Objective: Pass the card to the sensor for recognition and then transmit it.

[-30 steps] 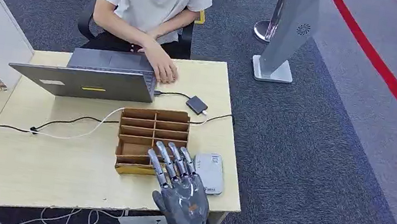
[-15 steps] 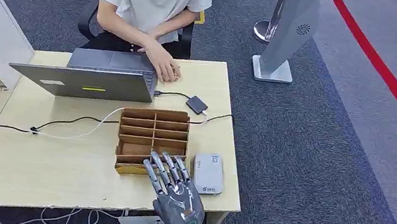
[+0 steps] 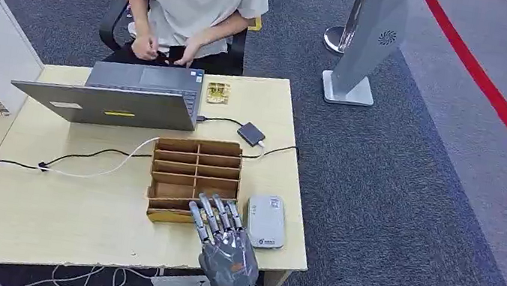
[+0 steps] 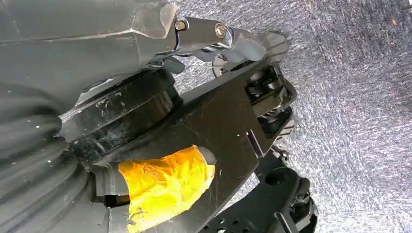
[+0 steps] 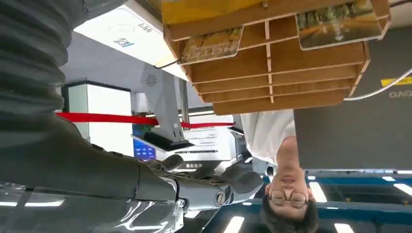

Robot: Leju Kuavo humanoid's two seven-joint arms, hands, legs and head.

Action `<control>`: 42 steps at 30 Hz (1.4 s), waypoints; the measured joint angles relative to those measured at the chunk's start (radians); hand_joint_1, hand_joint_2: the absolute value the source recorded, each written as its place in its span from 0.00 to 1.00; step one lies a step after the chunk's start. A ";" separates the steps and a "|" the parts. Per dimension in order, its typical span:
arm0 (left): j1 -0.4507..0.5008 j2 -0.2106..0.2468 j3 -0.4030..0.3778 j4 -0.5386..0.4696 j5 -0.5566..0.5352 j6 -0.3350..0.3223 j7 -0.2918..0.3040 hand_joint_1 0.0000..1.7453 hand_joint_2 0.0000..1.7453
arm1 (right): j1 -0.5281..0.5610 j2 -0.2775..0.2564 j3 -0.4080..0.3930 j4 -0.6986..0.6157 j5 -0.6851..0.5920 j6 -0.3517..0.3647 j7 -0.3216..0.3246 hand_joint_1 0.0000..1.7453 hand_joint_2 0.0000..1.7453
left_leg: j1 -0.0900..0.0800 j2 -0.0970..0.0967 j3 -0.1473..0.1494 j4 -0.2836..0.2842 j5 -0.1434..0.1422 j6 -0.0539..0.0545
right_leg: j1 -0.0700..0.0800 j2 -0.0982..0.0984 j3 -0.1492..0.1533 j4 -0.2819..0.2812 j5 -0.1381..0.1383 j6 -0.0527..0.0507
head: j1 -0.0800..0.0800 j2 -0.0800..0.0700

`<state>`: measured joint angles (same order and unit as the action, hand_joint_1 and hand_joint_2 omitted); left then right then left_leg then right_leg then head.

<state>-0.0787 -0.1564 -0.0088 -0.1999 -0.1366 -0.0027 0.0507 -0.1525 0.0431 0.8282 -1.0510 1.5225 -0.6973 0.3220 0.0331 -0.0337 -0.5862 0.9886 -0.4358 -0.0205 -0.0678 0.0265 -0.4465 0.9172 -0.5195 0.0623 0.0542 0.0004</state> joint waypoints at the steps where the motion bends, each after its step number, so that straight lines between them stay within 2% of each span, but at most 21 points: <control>1: -0.001 0.000 0.000 0.000 -0.001 0.000 0.000 0.00 1.00 | -0.001 0.003 -0.002 0.009 0.000 0.000 -0.008 0.00 1.00 | 0.000 0.000 0.000 0.000 0.000 0.000 | 0.000 0.000 0.000 0.000 0.000 0.000 | 0.000 0.000; 6: -0.006 -0.005 0.000 0.000 -0.010 0.000 0.011 0.00 1.00 | -0.007 0.032 -0.033 0.055 0.000 0.000 -0.050 0.00 1.00 | 0.000 0.000 0.000 0.000 0.000 0.000 | 0.000 0.000 0.000 0.000 0.000 0.000 | 0.000 0.000; 15: -0.016 -0.011 -0.002 0.000 -0.027 -0.002 0.023 0.00 1.00 | -0.033 0.075 -0.062 0.130 0.000 0.000 -0.063 0.00 1.00 | 0.000 0.000 0.000 0.000 0.000 0.000 | 0.000 0.000 0.000 0.000 0.000 0.000 | 0.001 0.000; 32: -0.030 -0.016 -0.021 0.000 -0.055 -0.008 0.051 0.00 1.00 | -0.082 0.129 -0.084 0.187 0.000 0.000 -0.049 0.00 1.00 | 0.000 0.000 0.000 0.000 0.000 0.000 | 0.000 0.000 0.000 0.000 0.000 0.000 | 0.000 0.000; 42: -0.034 -0.018 -0.032 0.000 -0.073 -0.017 0.062 0.00 1.00 | -0.115 0.135 -0.113 0.234 0.000 0.000 -0.024 0.00 1.00 | 0.000 0.000 0.000 0.000 0.000 0.000 | 0.000 0.000 0.000 0.000 0.000 0.000 | 0.000 0.000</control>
<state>-0.1125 -0.1747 -0.0404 -0.2003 -0.2094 -0.0195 0.1125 -0.2673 0.1782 0.7153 -0.8167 1.5225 -0.6977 0.2979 0.0332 -0.0337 -0.5861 0.9887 -0.4358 -0.0205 -0.0678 0.0266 -0.4465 0.9173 -0.5195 0.0623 0.0546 0.0004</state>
